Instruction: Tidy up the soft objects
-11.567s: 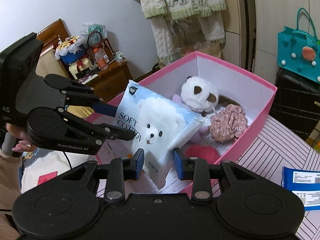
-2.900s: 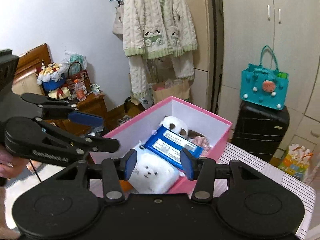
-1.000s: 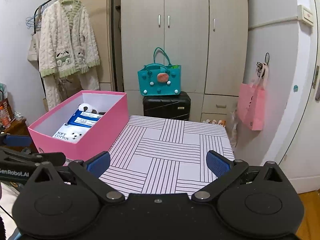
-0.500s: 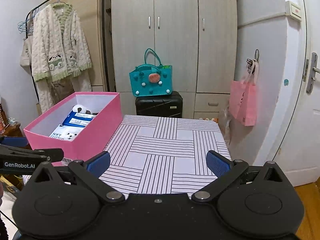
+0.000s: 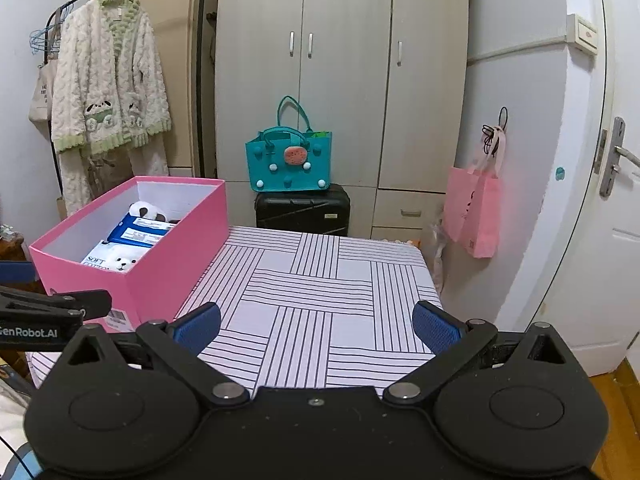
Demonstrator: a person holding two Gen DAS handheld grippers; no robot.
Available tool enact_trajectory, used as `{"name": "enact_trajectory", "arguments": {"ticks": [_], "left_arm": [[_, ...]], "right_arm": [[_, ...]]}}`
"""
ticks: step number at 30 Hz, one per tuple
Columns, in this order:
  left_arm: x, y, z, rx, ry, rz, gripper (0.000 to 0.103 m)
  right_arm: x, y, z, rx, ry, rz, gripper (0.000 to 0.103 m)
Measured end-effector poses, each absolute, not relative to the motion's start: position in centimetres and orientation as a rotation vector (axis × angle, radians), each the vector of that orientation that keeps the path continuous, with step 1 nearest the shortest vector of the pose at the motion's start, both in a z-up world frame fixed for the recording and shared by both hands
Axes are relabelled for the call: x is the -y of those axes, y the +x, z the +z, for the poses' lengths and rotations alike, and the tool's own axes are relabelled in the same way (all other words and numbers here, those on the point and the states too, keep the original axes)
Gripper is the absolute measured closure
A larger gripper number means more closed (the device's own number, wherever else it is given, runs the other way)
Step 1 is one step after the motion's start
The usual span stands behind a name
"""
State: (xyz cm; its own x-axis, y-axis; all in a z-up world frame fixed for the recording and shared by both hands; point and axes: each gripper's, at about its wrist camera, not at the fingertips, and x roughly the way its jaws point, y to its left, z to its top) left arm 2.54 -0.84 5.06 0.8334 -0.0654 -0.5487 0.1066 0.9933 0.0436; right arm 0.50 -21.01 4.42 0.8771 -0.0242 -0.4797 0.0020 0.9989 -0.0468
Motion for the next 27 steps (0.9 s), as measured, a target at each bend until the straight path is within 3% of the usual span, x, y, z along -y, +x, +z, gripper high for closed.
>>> {"name": "enact_trajectory", "arguments": {"ticks": [27], "left_arm": [[0.64,2.03,4.42,-0.498,0.068,-0.081,0.000]], "right_arm": [[20.96,-0.19,3.90,-0.435,-0.029,-0.014,0.000]]}}
